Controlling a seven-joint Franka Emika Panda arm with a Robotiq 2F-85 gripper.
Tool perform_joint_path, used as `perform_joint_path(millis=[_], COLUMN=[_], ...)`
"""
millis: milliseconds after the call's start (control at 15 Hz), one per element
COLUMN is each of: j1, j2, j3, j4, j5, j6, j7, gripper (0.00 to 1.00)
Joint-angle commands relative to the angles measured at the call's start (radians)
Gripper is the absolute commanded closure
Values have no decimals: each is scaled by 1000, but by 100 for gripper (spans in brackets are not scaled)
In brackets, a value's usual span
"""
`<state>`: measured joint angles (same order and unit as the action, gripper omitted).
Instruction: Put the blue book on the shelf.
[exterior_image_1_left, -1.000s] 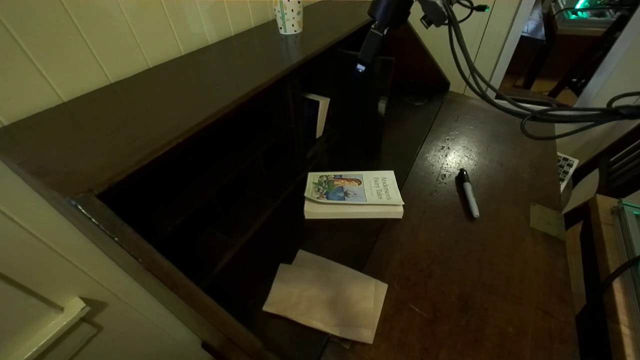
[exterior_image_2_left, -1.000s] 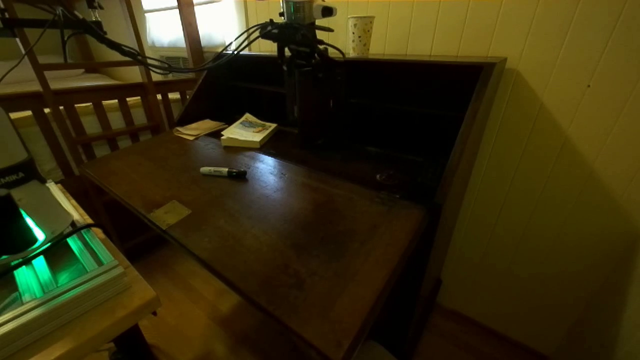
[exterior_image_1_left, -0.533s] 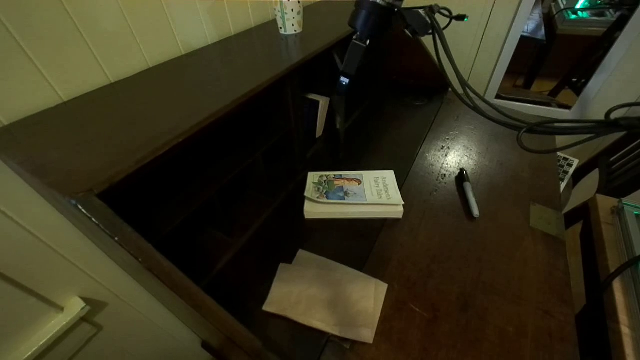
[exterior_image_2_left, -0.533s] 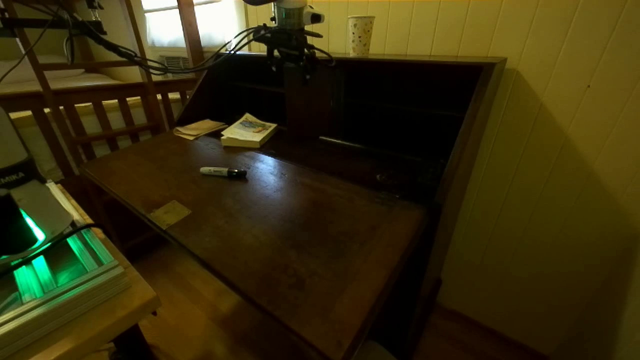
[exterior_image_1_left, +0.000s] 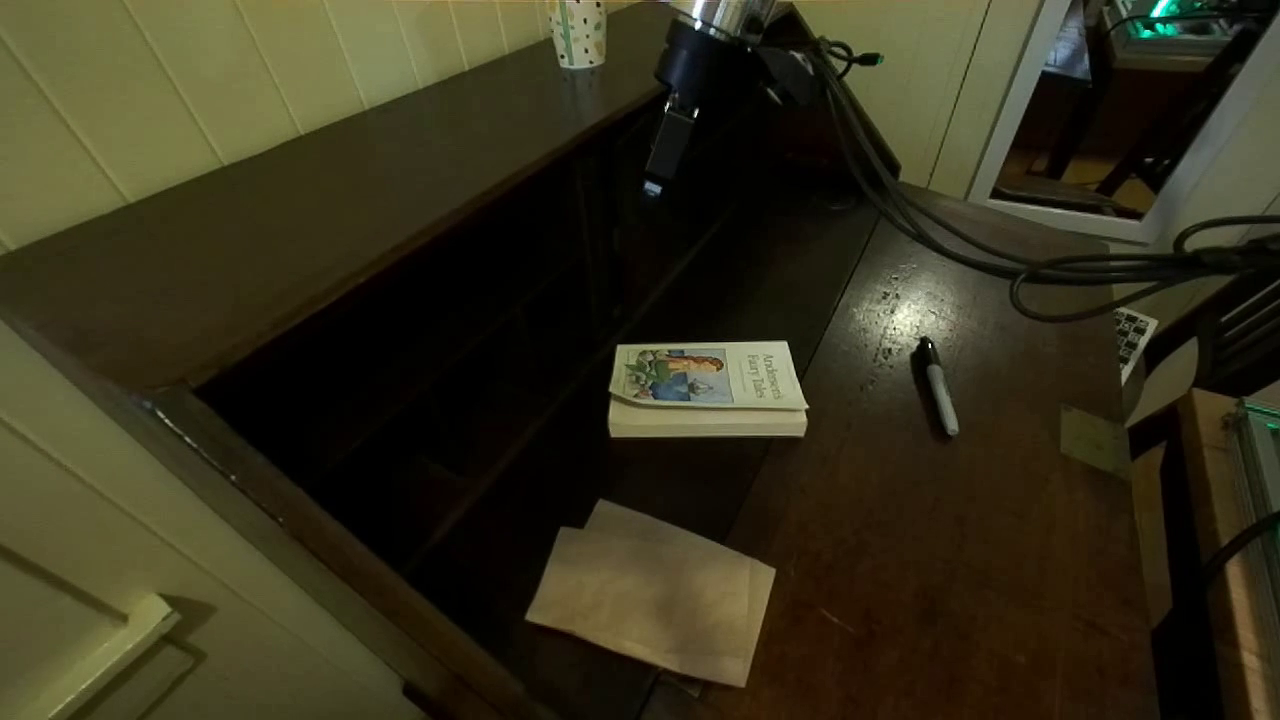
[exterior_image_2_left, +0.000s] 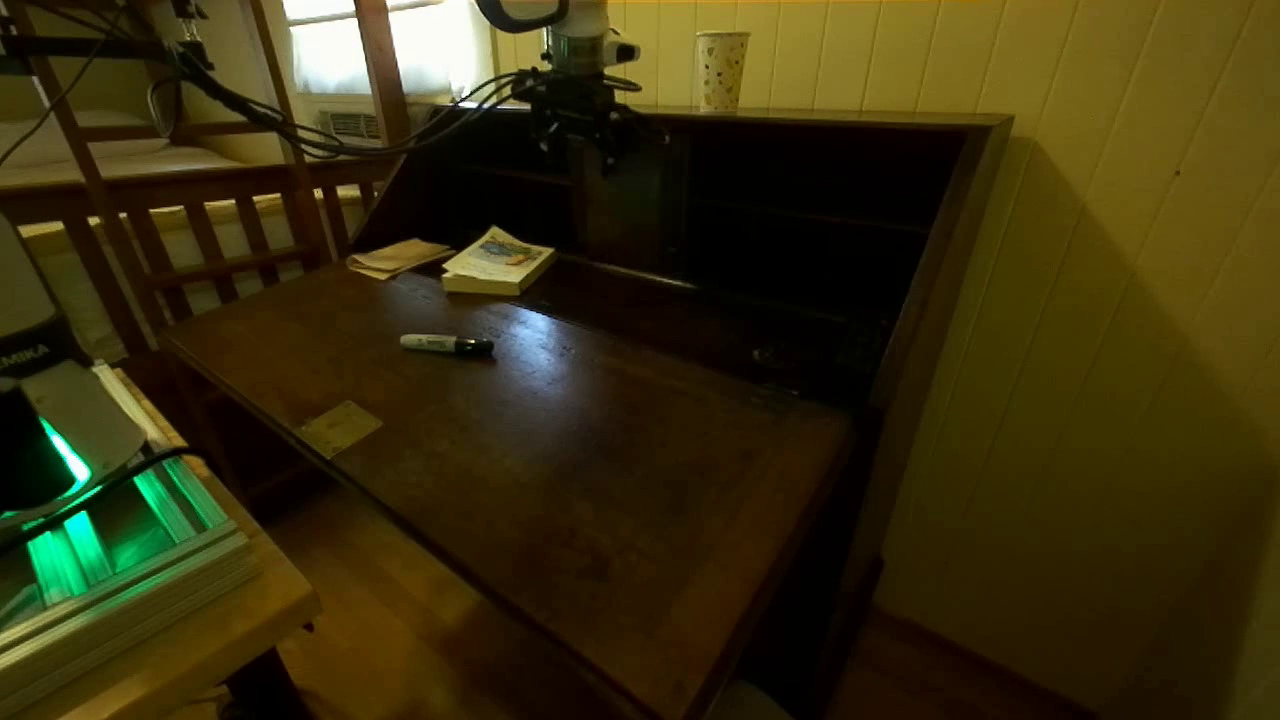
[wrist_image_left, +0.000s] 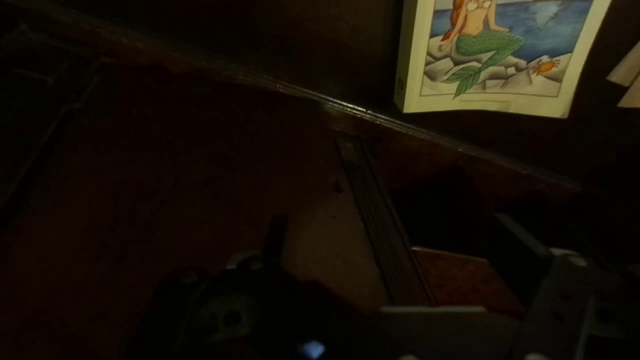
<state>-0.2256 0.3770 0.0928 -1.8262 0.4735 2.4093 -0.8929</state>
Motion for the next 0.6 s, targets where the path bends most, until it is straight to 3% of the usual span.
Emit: perform_joint_path(millis=[0, 267, 533], j1=[1, 2, 36], j2=[50, 43, -14], j3=[19, 31, -12], j4=[39, 20, -26], j5=[16, 5, -63], j6=[58, 110, 85], j7=[-35, -22, 128], gripper=[0, 0, 0])
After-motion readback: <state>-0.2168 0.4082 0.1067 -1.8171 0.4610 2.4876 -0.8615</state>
